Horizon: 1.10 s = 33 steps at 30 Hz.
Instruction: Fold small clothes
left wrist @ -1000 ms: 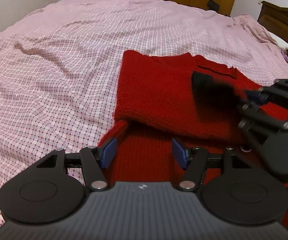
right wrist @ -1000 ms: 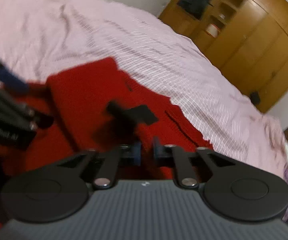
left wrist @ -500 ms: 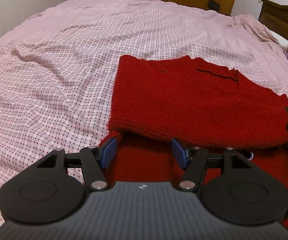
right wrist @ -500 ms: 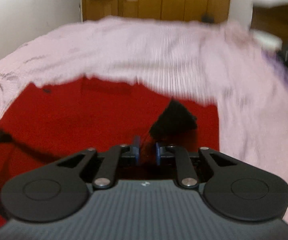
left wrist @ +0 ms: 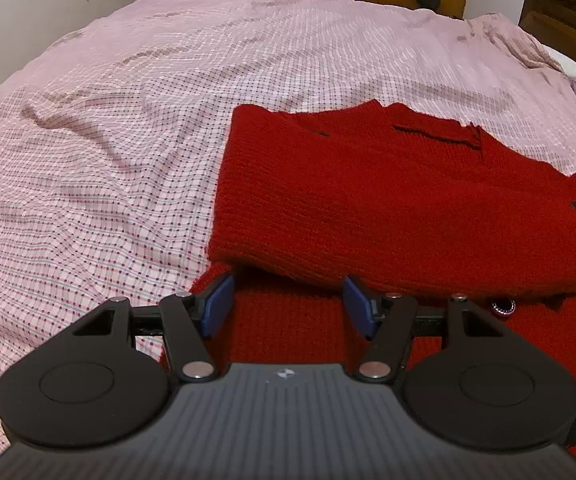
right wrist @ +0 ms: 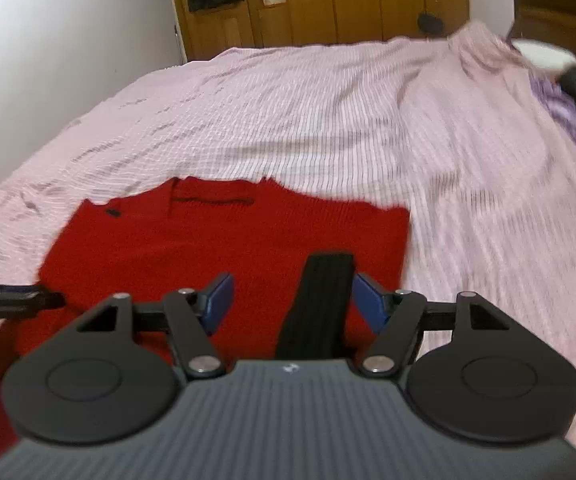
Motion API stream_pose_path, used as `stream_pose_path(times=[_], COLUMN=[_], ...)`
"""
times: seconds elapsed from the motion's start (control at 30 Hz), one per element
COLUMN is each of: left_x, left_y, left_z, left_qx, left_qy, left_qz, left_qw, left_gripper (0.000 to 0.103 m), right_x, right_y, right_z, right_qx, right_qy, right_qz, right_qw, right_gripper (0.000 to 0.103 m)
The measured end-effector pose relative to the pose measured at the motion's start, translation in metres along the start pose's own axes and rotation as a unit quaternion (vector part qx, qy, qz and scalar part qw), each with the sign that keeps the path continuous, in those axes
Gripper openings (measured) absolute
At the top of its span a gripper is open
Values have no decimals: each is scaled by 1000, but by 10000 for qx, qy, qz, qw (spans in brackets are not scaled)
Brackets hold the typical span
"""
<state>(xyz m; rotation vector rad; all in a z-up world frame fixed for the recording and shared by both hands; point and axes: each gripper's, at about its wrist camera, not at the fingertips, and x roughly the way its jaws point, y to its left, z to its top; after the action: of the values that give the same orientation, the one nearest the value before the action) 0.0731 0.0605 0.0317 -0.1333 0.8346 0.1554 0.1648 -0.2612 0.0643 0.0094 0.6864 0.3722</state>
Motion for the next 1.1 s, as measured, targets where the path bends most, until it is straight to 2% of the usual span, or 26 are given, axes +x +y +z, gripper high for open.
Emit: stream_pose_path(times=[0.1,0.23,0.33,0.37,0.4,0.43,0.5,0.63,0.73,0.8,0.9,1.0,1.1], left_x=[1,3,4,4,4,4,1,-1,-1,0,4,9,10], left_y=[0,2,1,1,1,1,2,3,3,0,-7,-11,-8], left_z=[-1,-3,-4,-4,-4,-4,-5,-5,-5,-5,-9,-13,-13], left_qx=[17,13,36,45,53,59,32,-35,-36,38,253,397,381], left_qy=[23,68,61,51,32,0,-176,-409,-498,-501,-454,-404,-384], left_qz=[-3,-16,-18,-20,-28,-35,-92,-165,-270,-311,-248,-169,-214], left_qw=[10000,10000,10000,10000,10000,10000,9998,9990,9984,9983,9983,9983,9983], left_gripper=[68,68,68,68,68,68,68,68,68,68,68,68,68], right_x=[27,64,74,73,72,69,63,23,11,24,61,95,102], right_y=[-4,-4,-11,-13,-13,-11,-6,12,15,12,0,-10,-13], right_z=[7,4,-1,-3,-5,-5,-1,29,43,43,29,4,-8], right_qx=[78,-38,344,494,596,654,718,388,241,243,506,667,654], right_qy=[179,547,534,506,480,450,361,-670,-1126,-992,-291,351,188], right_qz=[-93,-451,-286,-156,-25,138,346,366,41,-205,-433,-719,-670], right_qw=[9998,9975,9976,9974,9971,9967,9962,9963,9933,9946,9974,9946,9954], right_gripper=[67,67,64,58,39,13,13,13,13,13,14,17,16])
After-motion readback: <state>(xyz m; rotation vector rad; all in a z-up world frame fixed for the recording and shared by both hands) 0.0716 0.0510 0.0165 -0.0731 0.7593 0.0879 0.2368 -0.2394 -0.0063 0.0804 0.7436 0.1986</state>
